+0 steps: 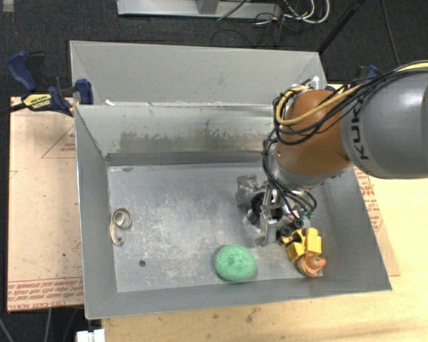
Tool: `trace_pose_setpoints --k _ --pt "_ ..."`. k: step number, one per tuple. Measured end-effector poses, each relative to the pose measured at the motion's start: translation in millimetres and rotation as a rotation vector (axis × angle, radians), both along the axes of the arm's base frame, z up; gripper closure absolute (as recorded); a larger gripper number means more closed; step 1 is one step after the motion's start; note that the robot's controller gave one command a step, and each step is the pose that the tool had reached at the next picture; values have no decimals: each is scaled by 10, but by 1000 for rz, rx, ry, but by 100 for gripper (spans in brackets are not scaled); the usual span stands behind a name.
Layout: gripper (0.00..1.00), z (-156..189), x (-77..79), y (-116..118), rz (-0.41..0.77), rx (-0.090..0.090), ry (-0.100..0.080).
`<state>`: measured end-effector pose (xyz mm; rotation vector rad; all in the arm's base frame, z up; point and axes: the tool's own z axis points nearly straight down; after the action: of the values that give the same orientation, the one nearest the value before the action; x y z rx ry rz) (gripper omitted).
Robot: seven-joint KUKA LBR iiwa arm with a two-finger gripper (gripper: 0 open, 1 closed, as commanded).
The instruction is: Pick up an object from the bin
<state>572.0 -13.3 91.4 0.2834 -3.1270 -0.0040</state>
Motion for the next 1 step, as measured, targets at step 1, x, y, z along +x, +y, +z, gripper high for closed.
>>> trace_pose_setpoints --k 1 --pt "0 167 36 -180 -52 -2 -1"
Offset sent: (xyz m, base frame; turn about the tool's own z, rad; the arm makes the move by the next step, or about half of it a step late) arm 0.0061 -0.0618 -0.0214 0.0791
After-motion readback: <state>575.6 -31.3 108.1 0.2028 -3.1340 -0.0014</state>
